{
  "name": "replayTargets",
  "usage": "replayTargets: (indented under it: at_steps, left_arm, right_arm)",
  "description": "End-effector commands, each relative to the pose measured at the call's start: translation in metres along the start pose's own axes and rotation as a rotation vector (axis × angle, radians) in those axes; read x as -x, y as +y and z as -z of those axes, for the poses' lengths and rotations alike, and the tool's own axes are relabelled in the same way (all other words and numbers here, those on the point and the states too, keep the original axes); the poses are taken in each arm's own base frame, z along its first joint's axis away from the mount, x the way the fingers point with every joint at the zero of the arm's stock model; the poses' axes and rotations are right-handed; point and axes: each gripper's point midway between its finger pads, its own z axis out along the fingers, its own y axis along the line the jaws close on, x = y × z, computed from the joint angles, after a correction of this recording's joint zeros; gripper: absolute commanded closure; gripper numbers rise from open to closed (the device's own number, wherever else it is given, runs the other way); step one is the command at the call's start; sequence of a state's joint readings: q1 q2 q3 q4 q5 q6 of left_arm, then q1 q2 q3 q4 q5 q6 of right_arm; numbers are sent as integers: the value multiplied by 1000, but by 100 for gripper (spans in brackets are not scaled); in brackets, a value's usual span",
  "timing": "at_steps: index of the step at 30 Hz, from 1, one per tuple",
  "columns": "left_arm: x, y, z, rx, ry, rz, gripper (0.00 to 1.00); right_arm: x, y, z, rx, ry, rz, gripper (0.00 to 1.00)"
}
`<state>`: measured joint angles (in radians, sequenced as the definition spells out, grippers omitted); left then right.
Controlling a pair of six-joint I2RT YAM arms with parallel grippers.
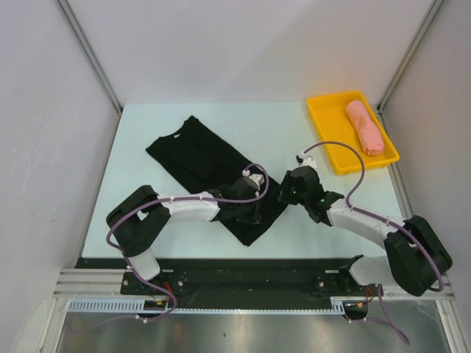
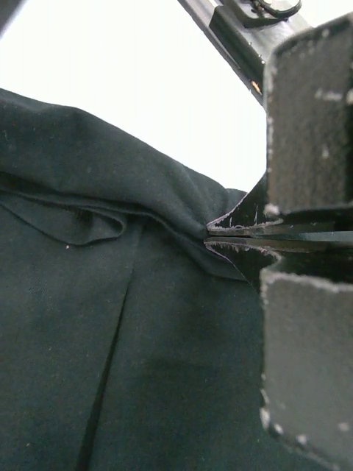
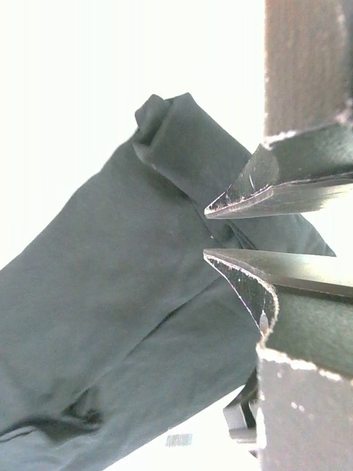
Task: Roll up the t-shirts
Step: Roll the T-shirt to the center of the board.
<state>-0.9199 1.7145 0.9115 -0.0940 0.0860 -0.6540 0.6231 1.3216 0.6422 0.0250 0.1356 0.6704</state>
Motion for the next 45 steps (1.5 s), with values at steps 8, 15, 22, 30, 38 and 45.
replayTargets:
  at_steps: [8, 15, 22, 30, 38, 45]
  left_arm:
    - [14, 4, -1, 48, -38, -11, 100]
    - [6, 8, 0, 42, -35, -14, 100]
    - [5, 7, 10, 28, -58, -38, 100]
    - [3, 8, 12, 27, -54, -38, 100]
    - [3, 9, 11, 30, -52, -34, 100]
    - [1, 10, 10, 34, -47, -41, 100]
  right_arm:
    - [8, -21, -5, -100, -13, 75, 72]
    - [-5, -56, -38, -178, 67, 6, 74]
    - [-11, -61, -38, -226, 131, -12, 72]
    - [24, -32, -4, -159, 7, 2, 68]
    - [44, -15, -9, -89, -70, 17, 67]
    - [24, -37, -44, -158, -9, 7, 73]
